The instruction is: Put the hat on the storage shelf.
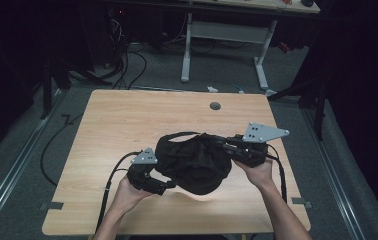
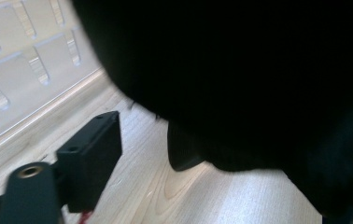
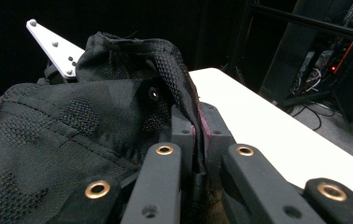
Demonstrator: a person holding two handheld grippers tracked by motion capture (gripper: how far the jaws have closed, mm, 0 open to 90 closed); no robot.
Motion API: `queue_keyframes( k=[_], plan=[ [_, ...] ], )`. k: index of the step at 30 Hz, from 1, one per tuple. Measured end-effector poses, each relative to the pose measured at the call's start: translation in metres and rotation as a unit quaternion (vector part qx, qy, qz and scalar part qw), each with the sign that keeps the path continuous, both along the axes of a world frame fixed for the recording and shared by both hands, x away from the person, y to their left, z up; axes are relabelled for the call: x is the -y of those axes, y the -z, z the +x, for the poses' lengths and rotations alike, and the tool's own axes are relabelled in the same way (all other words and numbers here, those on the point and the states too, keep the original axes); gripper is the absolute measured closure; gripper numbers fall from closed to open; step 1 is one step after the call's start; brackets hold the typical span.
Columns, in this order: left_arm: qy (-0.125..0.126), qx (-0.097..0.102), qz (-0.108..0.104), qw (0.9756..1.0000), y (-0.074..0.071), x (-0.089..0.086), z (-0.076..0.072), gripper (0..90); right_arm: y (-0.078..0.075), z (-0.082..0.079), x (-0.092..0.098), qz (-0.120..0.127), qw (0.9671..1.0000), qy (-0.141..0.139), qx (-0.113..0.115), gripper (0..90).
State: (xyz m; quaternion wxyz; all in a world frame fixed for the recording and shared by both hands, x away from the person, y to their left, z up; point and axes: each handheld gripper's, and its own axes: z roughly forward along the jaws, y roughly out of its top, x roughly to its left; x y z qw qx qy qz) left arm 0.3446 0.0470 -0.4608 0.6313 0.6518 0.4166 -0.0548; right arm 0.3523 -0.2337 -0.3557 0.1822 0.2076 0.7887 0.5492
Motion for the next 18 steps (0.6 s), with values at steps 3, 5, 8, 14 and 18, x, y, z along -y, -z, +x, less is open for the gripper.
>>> queue_keyframes(
  k=[3,5,8,14,18],
  plan=[
    [0.006,-0.002,-0.003,1.0,-0.003,0.002,0.0,22.8,0.001,0.002,0.0,0.001,1.0,-0.003,0.0,86.6],
    [0.01,-0.002,-0.003,0.9999,-0.004,0.003,-0.001,26.6,0.001,0.003,0.0,0.003,1.0,-0.003,0.0,86.6],
    [0.017,0.004,-0.002,0.9998,-0.005,0.004,-0.002,35.0,0.002,0.005,0.0,0.007,1.0,-0.001,0.002,86.6],
    [0.037,0.013,0.009,0.9992,-0.006,0.005,-0.008,47.1,0.003,0.01,0.002,0.01,0.9999,0.005,0.005,86.4],
    [0.052,0.016,0.013,0.9984,-0.007,0.005,-0.012,52.7,0.003,0.015,0.002,0.008,0.9999,0.009,0.008,86.3]
  ],
)
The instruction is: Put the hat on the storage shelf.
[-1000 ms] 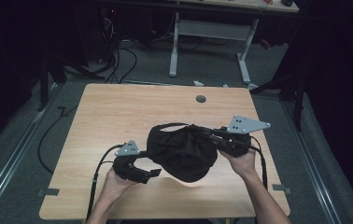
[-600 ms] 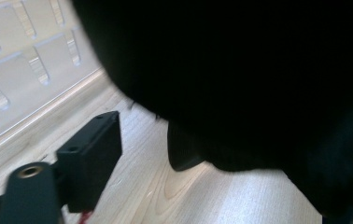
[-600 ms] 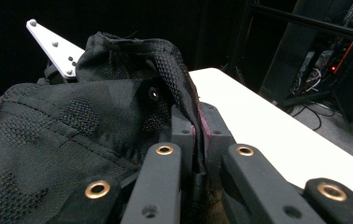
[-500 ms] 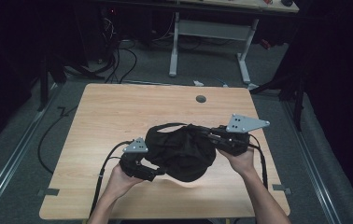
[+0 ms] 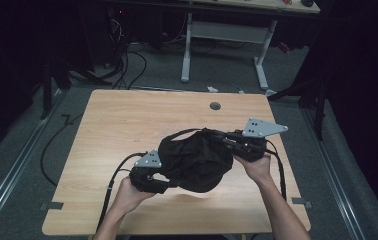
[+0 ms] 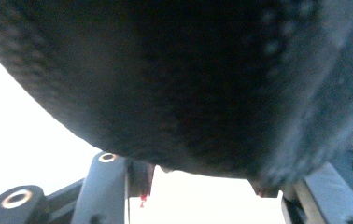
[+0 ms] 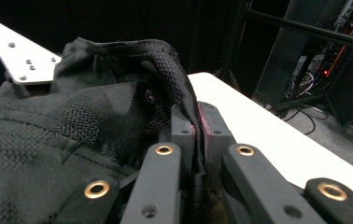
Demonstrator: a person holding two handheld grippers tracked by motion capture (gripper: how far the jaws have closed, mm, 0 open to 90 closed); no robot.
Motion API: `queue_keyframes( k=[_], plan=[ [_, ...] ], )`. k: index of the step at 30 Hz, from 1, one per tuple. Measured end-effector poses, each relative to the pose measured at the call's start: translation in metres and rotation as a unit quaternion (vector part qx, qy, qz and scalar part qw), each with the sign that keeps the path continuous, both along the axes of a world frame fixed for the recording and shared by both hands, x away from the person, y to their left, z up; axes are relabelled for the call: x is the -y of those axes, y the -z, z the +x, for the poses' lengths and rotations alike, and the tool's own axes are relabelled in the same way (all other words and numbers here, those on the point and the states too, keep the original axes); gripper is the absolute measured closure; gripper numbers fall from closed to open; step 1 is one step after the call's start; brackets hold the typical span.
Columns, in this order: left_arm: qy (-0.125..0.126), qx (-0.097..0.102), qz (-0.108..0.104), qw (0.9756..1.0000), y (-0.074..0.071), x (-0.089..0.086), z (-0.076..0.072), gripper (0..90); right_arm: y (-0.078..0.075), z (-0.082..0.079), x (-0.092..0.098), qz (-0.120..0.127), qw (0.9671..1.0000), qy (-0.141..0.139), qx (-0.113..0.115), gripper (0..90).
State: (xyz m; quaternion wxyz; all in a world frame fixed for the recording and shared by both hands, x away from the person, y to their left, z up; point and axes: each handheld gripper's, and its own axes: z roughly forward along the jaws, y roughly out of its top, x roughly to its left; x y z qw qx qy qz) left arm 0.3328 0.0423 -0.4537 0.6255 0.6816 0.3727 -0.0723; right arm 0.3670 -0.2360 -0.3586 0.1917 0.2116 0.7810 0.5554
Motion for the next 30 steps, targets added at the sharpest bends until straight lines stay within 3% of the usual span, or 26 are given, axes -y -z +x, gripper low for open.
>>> queue_keyframes(
  k=[6,18,25,30],
  plan=[
    [0.017,0.002,0.004,0.9998,-0.002,0.001,-0.006,60.4,0.001,0.009,-0.001,0.0,1.0,0.006,-0.002,85.9],
    [0.026,0.009,0.0,0.9996,-0.006,0.0,-0.011,66.0,0.007,0.022,-0.003,0.005,0.9997,0.02,-0.017,81.3],
    [0.036,0.007,-0.003,0.9993,-0.007,0.0,-0.013,68.0,0.008,0.028,-0.002,0.013,0.9987,0.034,-0.035,64.1],
    [0.025,0.005,-0.004,0.9997,-0.007,-0.004,-0.013,68.7,0.008,0.03,0.005,0.037,0.9971,0.043,-0.052,52.2]
  ],
)
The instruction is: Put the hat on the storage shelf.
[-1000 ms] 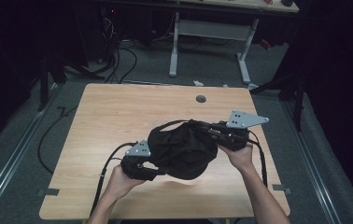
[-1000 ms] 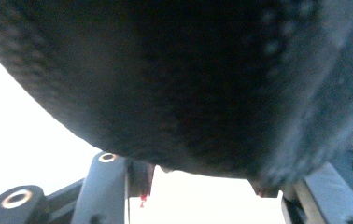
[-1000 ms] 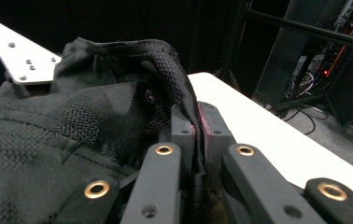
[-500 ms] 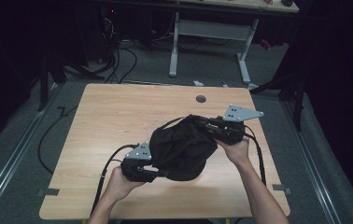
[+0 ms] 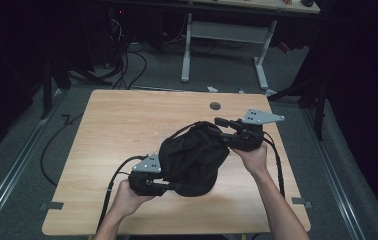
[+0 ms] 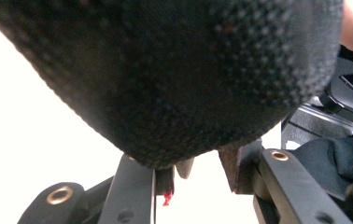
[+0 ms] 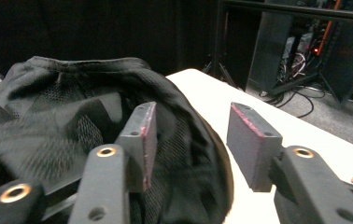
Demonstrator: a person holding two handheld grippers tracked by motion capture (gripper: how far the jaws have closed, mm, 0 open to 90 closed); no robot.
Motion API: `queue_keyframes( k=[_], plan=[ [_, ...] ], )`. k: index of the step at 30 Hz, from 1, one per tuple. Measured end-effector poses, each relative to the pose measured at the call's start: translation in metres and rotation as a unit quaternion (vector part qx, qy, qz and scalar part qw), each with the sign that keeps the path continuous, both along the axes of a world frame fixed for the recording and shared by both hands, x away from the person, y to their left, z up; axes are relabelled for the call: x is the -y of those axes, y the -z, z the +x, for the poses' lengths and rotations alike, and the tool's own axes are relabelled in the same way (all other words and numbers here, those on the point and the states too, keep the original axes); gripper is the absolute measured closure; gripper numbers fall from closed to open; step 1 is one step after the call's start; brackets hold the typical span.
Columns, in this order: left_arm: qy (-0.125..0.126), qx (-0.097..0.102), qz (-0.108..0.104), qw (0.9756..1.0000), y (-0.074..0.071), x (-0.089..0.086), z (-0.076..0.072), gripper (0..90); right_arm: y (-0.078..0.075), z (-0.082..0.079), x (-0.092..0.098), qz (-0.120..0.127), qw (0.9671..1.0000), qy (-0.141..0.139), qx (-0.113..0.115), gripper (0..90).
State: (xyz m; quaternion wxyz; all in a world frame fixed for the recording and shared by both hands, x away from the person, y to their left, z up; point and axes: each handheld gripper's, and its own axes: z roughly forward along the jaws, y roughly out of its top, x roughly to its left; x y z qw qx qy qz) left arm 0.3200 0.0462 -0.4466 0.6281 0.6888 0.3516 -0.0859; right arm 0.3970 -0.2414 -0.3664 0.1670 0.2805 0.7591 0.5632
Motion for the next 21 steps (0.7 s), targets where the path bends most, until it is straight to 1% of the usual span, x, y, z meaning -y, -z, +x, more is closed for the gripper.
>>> queue_keyframes(
  k=[1,3,4,6,7,10,12,15,17,19,21],
  plan=[
    [-0.003,0.0,-0.002,1.0,0.0,-0.001,0.0,68.7,0.0,0.0,0.002,0.001,1.0,0.003,-0.001,51.4],
    [-0.009,0.002,0.001,1.0,-0.001,-0.003,-0.001,68.7,0.0,-0.001,0.006,0.001,0.9999,0.009,-0.006,50.8],
    [-0.01,0.005,0.005,0.9999,-0.001,-0.003,-0.001,68.7,0.0,-0.001,0.008,-0.003,0.9999,0.012,-0.008,50.7],
    [-0.016,0.006,0.003,0.9999,-0.002,-0.005,-0.002,68.7,0.0,-0.002,0.011,-0.01,0.9997,0.018,-0.012,50.6],
    [-0.018,0.009,0.005,0.9998,-0.002,-0.006,-0.001,68.7,0.0,-0.003,0.012,-0.014,0.9996,0.022,-0.014,50.7],
    [-0.029,0.012,0.001,0.9995,-0.004,-0.01,-0.002,68.7,0.001,-0.005,0.016,-0.029,0.9987,0.036,-0.021,50.9],
    [-0.034,0.016,-0.001,0.9993,-0.005,-0.011,-0.003,68.7,0.004,-0.005,0.017,-0.042,0.9976,0.046,-0.03,51.0],
    [-0.043,0.021,-0.004,0.9988,-0.008,-0.014,-0.004,68.6,0.009,-0.005,0.016,-0.062,0.9958,0.055,-0.039,51.4],
    [-0.05,0.024,-0.006,0.9984,-0.01,-0.016,-0.004,68.6,0.014,-0.007,0.017,-0.065,0.9948,0.065,-0.043,52.0],
    [-0.059,0.025,-0.009,0.9979,-0.011,-0.018,-0.003,68.6,0.019,-0.007,0.018,-0.076,0.9934,0.068,-0.054,51.9],
    [-0.07,0.029,-0.01,0.9971,-0.013,-0.019,-0.004,68.6,0.022,-0.009,0.018,-0.088,0.9917,0.076,-0.055,51.9]
  ],
)
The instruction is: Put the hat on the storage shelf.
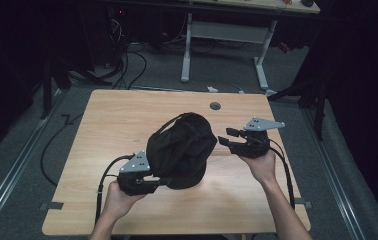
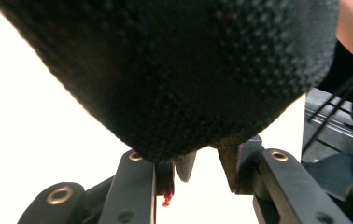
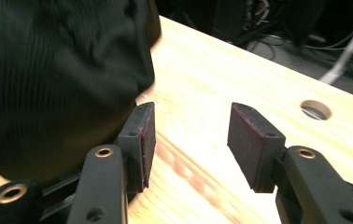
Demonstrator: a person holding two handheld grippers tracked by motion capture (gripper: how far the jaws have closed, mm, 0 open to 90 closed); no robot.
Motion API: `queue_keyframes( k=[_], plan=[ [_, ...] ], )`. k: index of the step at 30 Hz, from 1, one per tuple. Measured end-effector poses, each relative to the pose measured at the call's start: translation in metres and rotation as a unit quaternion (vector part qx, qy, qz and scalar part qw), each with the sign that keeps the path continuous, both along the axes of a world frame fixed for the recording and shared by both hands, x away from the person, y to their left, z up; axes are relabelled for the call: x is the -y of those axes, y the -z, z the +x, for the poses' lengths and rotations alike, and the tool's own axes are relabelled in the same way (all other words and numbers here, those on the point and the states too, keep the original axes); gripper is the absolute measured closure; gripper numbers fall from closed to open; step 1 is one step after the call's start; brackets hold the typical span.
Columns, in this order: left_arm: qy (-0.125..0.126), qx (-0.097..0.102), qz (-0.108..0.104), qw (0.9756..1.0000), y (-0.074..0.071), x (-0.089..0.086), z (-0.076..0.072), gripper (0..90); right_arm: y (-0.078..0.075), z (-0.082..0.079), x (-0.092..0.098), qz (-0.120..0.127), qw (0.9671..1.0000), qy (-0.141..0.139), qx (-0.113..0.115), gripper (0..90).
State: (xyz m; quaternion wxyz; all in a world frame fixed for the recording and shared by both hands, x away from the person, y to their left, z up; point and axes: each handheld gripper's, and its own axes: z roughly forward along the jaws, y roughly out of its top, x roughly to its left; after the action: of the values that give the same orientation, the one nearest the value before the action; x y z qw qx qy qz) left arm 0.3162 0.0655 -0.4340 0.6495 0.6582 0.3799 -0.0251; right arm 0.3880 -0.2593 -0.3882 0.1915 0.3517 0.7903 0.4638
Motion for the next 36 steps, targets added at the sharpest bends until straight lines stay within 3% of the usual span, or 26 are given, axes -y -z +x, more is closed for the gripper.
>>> queue_keyframes(
  k=[2,5,9,13,20,29,36],
  plan=[
    [-0.007,0.003,-0.002,1.0,-0.001,-0.001,0.0,68.6,0.003,-0.004,0.001,-0.005,0.9999,0.009,0.004,51.4],
    [-0.017,0.011,-0.005,0.9998,-0.004,-0.003,-0.001,68.6,0.012,-0.008,0.003,-0.017,0.9998,0.011,-0.007,49.7],
    [-0.033,0.017,-0.012,0.9992,-0.008,-0.004,-0.001,68.6,0.027,-0.013,0.01,-0.013,0.9994,0.02,-0.024,47.8],
    [-0.05,0.024,-0.024,0.9982,-0.011,-0.005,0.0,68.6,0.05,-0.018,0.017,-0.019,0.9982,0.036,-0.044,46.8],
    [-0.082,0.026,-0.046,0.9952,-0.019,-0.01,0.004,68.5,0.094,-0.022,0.027,-0.041,0.9926,0.072,-0.088,46.3],
    [-0.124,0.026,-0.06,0.9901,-0.025,-0.015,0.014,68.5,0.121,-0.025,0.039,-0.054,0.986,0.123,-0.099,45.7],
    [-0.148,0.027,-0.063,0.9866,-0.028,-0.018,0.02,68.6,0.132,-0.026,0.042,-0.067,0.9827,0.141,-0.099,44.8]
  ],
)
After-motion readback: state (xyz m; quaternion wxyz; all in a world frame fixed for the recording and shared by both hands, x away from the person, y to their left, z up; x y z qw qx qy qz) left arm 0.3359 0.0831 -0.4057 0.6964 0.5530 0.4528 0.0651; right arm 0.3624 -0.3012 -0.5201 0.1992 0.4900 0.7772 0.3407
